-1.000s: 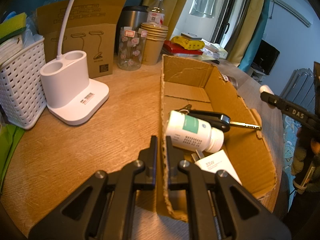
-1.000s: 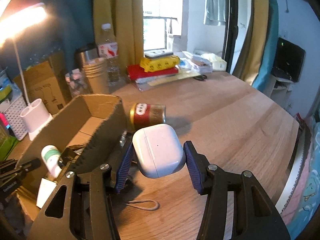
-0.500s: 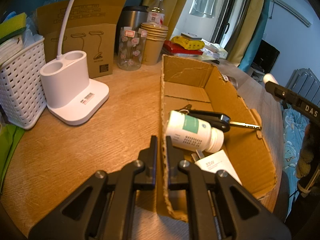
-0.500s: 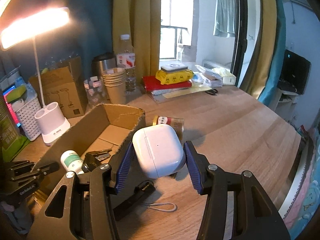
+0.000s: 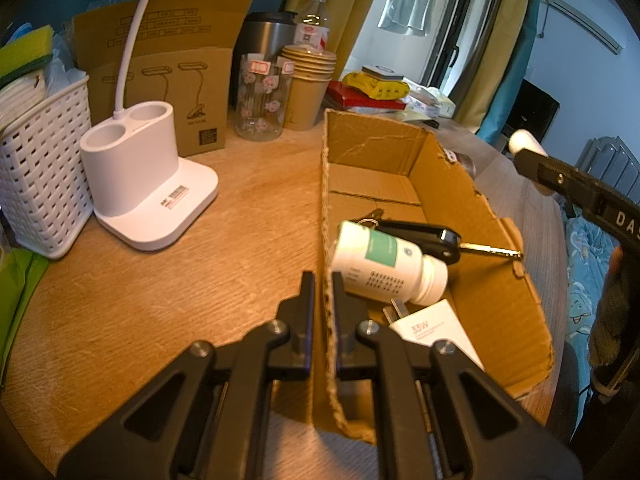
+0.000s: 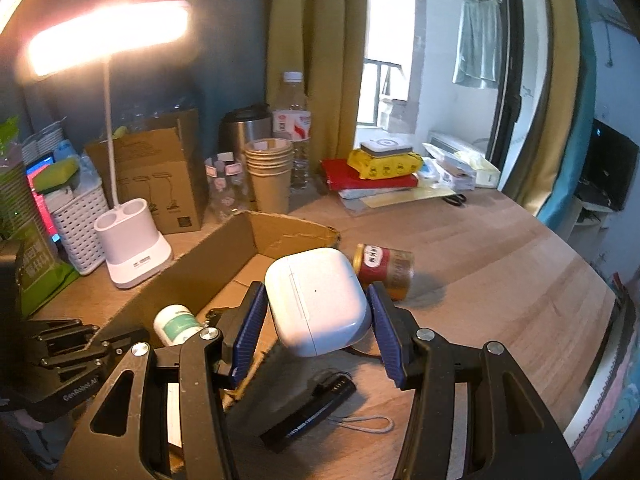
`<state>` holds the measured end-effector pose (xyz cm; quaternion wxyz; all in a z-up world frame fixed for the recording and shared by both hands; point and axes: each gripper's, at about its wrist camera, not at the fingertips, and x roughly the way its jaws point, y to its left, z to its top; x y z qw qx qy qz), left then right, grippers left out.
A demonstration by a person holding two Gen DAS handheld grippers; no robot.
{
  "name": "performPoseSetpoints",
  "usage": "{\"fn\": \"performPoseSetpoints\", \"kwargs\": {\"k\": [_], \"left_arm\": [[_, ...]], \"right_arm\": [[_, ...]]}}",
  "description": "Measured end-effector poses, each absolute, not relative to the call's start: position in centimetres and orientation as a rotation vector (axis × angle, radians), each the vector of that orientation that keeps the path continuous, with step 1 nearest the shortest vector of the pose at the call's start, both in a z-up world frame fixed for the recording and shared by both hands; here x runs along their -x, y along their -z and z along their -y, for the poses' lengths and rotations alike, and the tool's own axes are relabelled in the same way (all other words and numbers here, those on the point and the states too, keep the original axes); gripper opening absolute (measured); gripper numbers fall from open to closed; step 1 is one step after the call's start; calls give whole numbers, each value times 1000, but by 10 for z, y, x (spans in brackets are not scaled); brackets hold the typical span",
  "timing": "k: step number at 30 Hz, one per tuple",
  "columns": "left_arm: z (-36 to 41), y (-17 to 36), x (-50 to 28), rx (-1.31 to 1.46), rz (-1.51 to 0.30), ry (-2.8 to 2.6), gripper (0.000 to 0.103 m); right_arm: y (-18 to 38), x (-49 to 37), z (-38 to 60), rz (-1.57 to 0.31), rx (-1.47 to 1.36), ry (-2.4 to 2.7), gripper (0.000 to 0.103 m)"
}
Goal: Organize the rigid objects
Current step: 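Lift the earbud case into the box and open the right gripper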
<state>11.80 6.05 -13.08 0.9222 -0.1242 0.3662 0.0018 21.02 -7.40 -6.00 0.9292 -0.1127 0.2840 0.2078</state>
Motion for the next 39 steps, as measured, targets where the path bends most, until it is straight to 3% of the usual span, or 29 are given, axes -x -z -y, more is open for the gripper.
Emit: {"fn": "performPoseSetpoints", "kwargs": {"k": [26,39], "left_arm": [[-60,131,-118,251,-750,-2,8],[-57,131,-118,251,-751,-3,8]], "right_arm": [[112,-247,11,-691,344,-514,55],[112,-246,9,-703,358,-517,55]]}}
